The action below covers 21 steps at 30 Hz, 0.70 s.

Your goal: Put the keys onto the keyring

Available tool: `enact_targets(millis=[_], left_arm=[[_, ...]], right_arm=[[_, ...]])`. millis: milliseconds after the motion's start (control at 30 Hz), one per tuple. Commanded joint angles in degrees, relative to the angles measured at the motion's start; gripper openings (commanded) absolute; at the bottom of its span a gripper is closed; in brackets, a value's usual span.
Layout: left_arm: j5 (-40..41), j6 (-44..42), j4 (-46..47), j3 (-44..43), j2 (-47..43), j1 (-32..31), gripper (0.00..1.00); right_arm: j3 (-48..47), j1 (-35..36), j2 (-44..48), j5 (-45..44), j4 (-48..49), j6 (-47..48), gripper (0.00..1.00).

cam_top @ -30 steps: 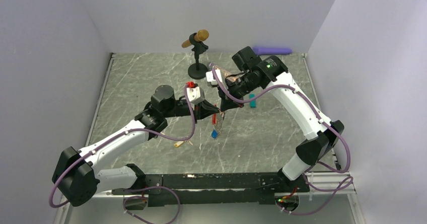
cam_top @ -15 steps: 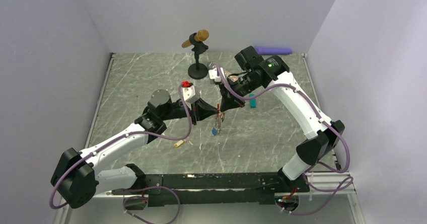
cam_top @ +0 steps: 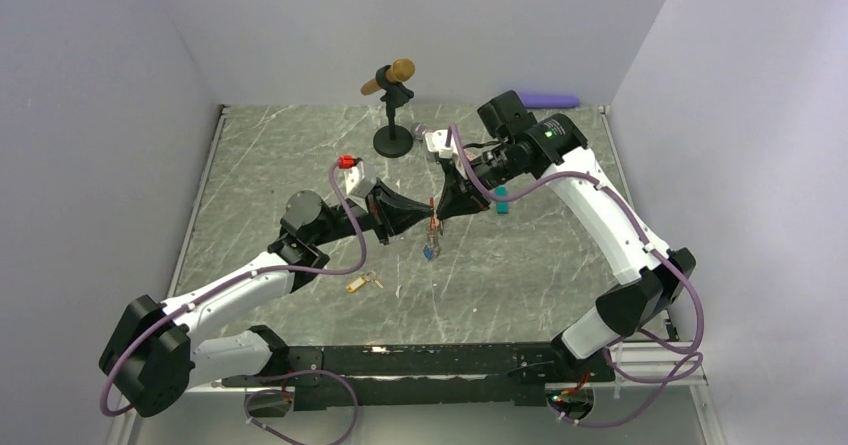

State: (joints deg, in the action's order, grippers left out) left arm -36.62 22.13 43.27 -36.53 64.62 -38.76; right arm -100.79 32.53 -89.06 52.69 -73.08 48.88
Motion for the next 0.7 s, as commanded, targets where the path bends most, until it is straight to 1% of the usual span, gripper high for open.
enact_targets(millis=[0,267,467,500,533,600,667], left_arm=[[3.88,3.98,10.35,-0.38,-0.86,0.47,0.00],[4.91,7.63,15.37,0.59,1.06,0.42,0.00],[5.14,7.22,14.89,1.08,1.40,0.40,0.00],[5.23,7.18,14.84,1.23,1.28,0.42,0.00],[5.24,7.22,14.68,1.40,1.23,0.40,0.00],[5.41,6.92,14.15,1.57,0.96,0.42,0.00],[5.35,6.71,13.75,1.71,0.82,0.47,0.00]], right_arm=[[1.27,-0.01,2.17,2.61,1.70,-0.23,0.15],[1.52,-0.93,2.96,5.61,3.72,-1.28,0.16],[1.95,-3.08,4.30,8.77,5.15,-2.53,0.16],[2.22,-3.35,4.51,8.91,5.32,-2.64,0.15],[2.54,-3.54,4.65,8.99,5.60,-2.73,0.11],[3.01,-3.86,4.92,9.29,6.15,-3.12,0.00],[3.02,-4.00,4.91,9.44,6.00,-2.99,0.00]])
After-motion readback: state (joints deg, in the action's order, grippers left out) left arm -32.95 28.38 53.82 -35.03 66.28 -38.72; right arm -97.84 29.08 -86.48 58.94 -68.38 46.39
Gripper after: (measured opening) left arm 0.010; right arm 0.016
